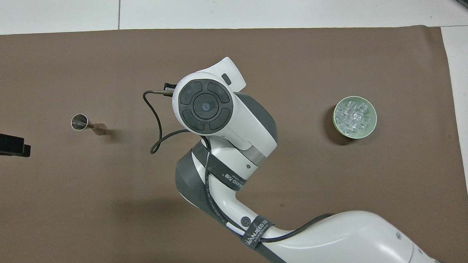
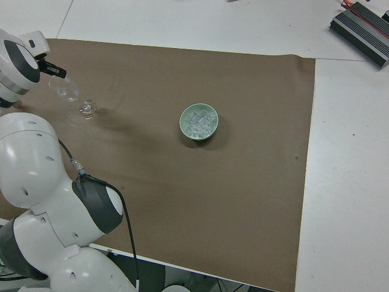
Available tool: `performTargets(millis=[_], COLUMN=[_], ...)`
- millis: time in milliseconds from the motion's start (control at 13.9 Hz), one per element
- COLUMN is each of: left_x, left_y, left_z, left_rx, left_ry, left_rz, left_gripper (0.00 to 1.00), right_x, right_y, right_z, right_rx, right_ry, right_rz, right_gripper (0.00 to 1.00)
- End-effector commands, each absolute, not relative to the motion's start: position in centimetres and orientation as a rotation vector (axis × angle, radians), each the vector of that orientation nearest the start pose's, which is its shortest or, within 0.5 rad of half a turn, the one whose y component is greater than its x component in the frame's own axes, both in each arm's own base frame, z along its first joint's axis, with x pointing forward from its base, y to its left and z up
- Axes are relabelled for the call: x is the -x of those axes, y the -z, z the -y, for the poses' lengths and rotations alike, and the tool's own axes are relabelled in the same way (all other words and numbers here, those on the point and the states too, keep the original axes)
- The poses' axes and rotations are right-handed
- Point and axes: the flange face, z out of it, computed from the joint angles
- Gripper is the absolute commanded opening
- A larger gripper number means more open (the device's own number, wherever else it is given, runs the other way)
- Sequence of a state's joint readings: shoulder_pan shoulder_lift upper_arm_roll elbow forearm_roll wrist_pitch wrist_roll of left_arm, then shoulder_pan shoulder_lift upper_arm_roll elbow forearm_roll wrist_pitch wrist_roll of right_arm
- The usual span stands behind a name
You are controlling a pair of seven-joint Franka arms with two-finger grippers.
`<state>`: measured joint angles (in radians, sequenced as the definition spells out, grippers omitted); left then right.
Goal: Pour wine and add ice with both arms
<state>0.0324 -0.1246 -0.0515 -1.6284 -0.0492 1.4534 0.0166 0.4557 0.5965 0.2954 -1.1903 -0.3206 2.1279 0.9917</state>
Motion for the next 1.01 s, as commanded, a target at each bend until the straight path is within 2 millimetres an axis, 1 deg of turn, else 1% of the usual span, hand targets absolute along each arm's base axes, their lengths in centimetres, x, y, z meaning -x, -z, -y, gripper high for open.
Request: performTargets(millis=[0, 144, 216, 288, 360, 433, 505, 577, 649, 793, 937], left_x=[-49.7, -49.7, -49.7, -49.7, -49.7, -49.7, -49.7, -49.7, -49.7, -49.7, -49.7], left_y=[-66.0, -66.0, -65.9, -65.9, -66.0, -66.0, -65.9, -65.9, -65.9, -65.9, -65.9], left_z=[1.7, 1.7, 1.7, 1.7, 1.7, 1.7, 1.7, 1.7, 1.7, 1.7, 1.7], left_rx=[3.175, 3.175, 3.175, 3.175, 3.175, 3.175, 3.175, 3.175, 3.175, 3.175, 3.175], left_ry=[-0.086, -0.086, -0.088, -0.088, -0.086, -0.086, -0.088, -0.088, -0.088, -0.088, -0.088], left_rz=[-0.07, -0.067, -0.07, -0.067, -0.07, -0.072, -0.067, -0.067, -0.07, -0.07, -0.067], left_gripper=[1.0, 1.0, 1.0, 1.0, 1.0, 1.0, 1.0, 1.0, 1.0, 1.0, 1.0], right_x=[-60.3, -60.2, -60.4, -60.4, -60.4, -60.7, -60.5, -60.3, -60.2, -60.3, -60.9], right_y=[-49.1, -49.4, -49.8, -50.8, -51.7, -52.5, -54.4, -55.2, -56.3, -57.6, -58.6], right_z=[-46.0, -45.8, -45.4, -44.9, -44.4, -43.6, -42.7, -41.9, -40.7, -38.7, -36.1], right_rx=[2.895, 2.896, 2.897, 2.893, 2.891, 2.896, 2.89, 2.905, 2.924, 2.955, 2.982], right_ry=[0.551, 0.555, 0.56, 0.572, 0.585, 0.593, 0.614, 0.616, 0.622, 0.628, 0.639], right_rz=[-0.294, -0.291, -0.296, -0.3, -0.298, -0.295, -0.299, -0.297, -0.295, -0.287, -0.26], right_gripper=[0.57, 0.57, 0.57, 0.58, 0.64, 0.66, 0.69, 0.7, 0.73, 0.79, 0.95])
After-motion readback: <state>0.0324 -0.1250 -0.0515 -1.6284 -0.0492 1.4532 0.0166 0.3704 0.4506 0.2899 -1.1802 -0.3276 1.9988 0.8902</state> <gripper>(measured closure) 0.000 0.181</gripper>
